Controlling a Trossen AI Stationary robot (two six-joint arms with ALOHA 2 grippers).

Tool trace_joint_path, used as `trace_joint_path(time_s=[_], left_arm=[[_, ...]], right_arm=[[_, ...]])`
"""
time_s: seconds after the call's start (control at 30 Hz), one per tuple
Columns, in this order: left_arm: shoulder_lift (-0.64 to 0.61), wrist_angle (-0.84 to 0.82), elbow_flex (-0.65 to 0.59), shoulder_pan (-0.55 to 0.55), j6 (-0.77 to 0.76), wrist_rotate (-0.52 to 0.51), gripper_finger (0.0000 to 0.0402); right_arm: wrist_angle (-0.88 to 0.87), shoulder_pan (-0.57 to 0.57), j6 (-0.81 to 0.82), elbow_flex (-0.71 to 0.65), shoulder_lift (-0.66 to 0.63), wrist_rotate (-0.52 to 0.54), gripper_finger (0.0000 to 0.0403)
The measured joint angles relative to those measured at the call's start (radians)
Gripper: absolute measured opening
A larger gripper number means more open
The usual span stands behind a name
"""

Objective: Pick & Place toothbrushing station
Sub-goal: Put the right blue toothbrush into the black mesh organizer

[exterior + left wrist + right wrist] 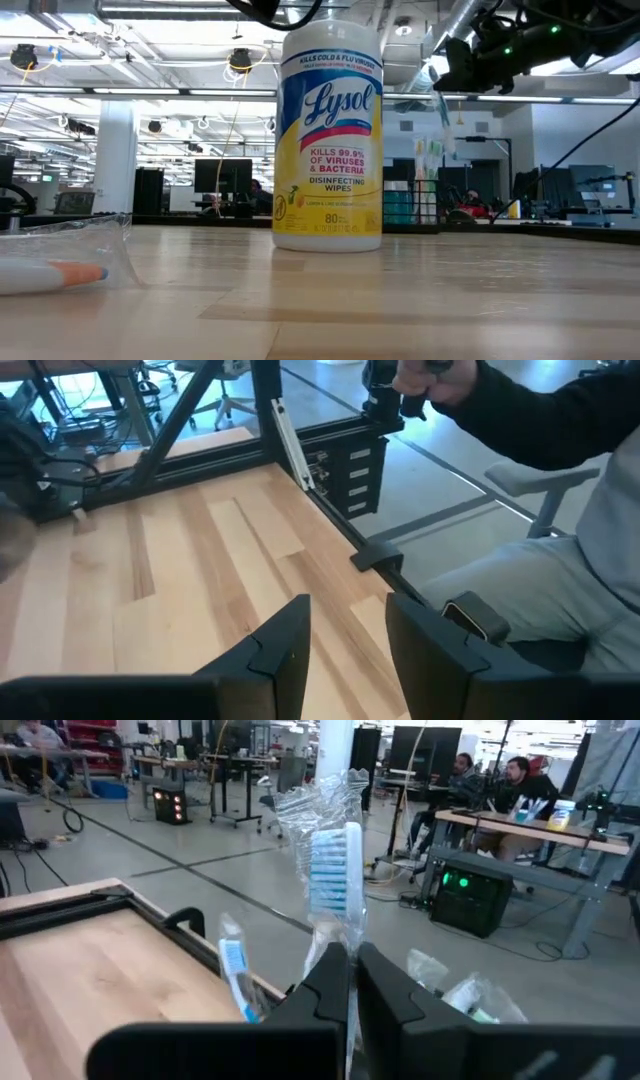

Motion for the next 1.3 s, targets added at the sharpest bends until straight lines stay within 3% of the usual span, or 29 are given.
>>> trace_joint_path(time_s=[0.17,0.4,0.7,0.87,1.1,1.3], left_arm=[[-0.001,0.031,0.0,-0.009,0.0,0.062,0.0127],[-0.067,0.032,0.0,-0.012,0.01,0.067,0.0127],[-0.132,0.02,0.0,-0.006,0.107,0.015,0.0127],[-0.132,-0.003,0.0,-0.004,0.112,-0.025,0.0127],[-0.132,-0.02,0.0,0.003,0.112,-0.042,0.0127],[-0.132,-0.037,0.0,0.018,0.112,-0.041,0.0127]], right_arm=[[0.021,-0.07,0.001,0.0,0.0,-0.092,0.0],[0.042,-0.14,0.006,0.0,0.006,-0.159,0.0],[0.234,-0.219,0.002,0.001,0.169,-0.24,0.0],[0.355,-0.259,-0.019,0.001,0.273,-0.243,0.0],[0.485,-0.295,-0.016,0.001,0.325,-0.242,0.0],[0.457,-0.322,-0.026,0.0,0.328,-0.241,0.0]])
